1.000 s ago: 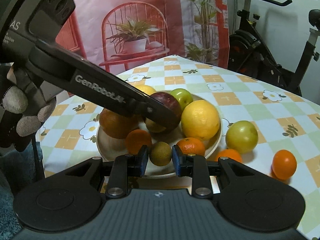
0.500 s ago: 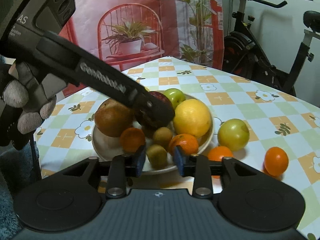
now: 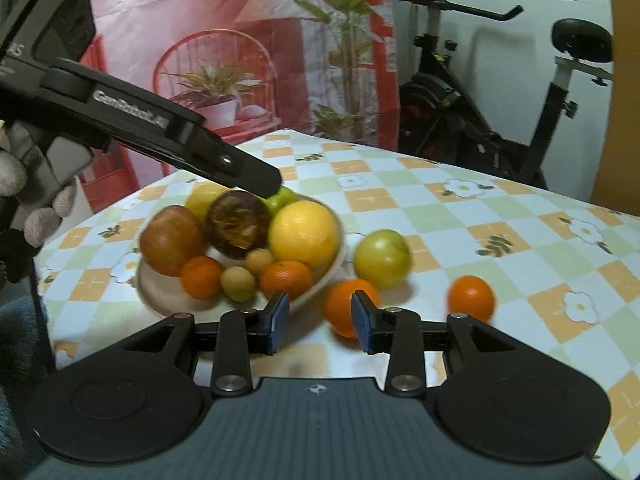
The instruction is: Organize fruits
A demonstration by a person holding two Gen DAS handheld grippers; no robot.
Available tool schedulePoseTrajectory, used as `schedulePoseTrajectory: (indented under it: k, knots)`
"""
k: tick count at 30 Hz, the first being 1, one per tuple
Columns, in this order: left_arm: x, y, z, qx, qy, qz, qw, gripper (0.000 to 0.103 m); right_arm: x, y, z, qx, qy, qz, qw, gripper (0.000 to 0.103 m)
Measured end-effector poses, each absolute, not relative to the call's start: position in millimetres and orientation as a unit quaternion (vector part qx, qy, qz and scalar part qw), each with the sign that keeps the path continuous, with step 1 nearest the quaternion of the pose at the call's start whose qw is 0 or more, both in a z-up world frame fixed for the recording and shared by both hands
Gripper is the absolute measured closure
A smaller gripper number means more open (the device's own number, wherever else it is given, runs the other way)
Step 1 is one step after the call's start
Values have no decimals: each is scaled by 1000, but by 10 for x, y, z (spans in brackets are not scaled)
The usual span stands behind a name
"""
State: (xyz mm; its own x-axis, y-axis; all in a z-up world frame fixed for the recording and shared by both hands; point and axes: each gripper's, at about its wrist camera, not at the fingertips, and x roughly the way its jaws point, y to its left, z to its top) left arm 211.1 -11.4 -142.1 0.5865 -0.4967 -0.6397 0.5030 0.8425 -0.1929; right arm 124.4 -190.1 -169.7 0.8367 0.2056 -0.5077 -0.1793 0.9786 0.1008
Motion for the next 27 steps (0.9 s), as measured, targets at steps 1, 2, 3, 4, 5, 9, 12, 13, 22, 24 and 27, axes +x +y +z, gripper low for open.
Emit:
schedulePoseTrajectory:
  k: [1, 2, 3, 4, 5, 9, 12, 13, 22, 24, 27]
  knots:
    - [2109, -132, -1424, 6, 357, -282, 891, 44, 1245, -1927, -1711, 25, 269, 96, 958, 64]
    - [2106, -152, -1424, 7, 356, -282, 891, 44, 1251, -1955, -1726, 25, 272, 92, 958, 64]
    - [2103, -161, -1426, 9, 355, -282, 891, 44, 1259, -1979, -1744, 24, 275, 89, 957, 64]
    - [2104, -173, -1426, 11, 354, -281, 892, 44, 1266, -1992, -1758, 23, 277, 87, 957, 64]
    - [2103, -183, -1424, 12, 353, -280, 892, 44, 1278, -2003, -1773, 21, 280, 85, 956, 64]
    - [2108, -208, -1415, 18, 349, -273, 896, 44, 1343, -2033, -1822, 16, 287, 82, 954, 63]
    - [2114, -232, -1417, 20, 348, -272, 897, 44, 1399, -2026, -1834, 11, 287, 82, 954, 61]
    - [2111, -242, -1422, 20, 348, -272, 897, 44, 1412, -2024, -1837, 9, 286, 84, 955, 60]
    - [2120, -276, -1459, 24, 355, -275, 893, 44, 1518, -1983, -1855, 3, 290, 99, 952, 58]
    - [2120, -286, -1465, 24, 356, -275, 893, 44, 1549, -1976, -1867, 3, 294, 102, 950, 58]
    - [2124, -299, -1470, 24, 358, -275, 892, 44, 1572, -1972, -1881, 5, 295, 100, 950, 58]
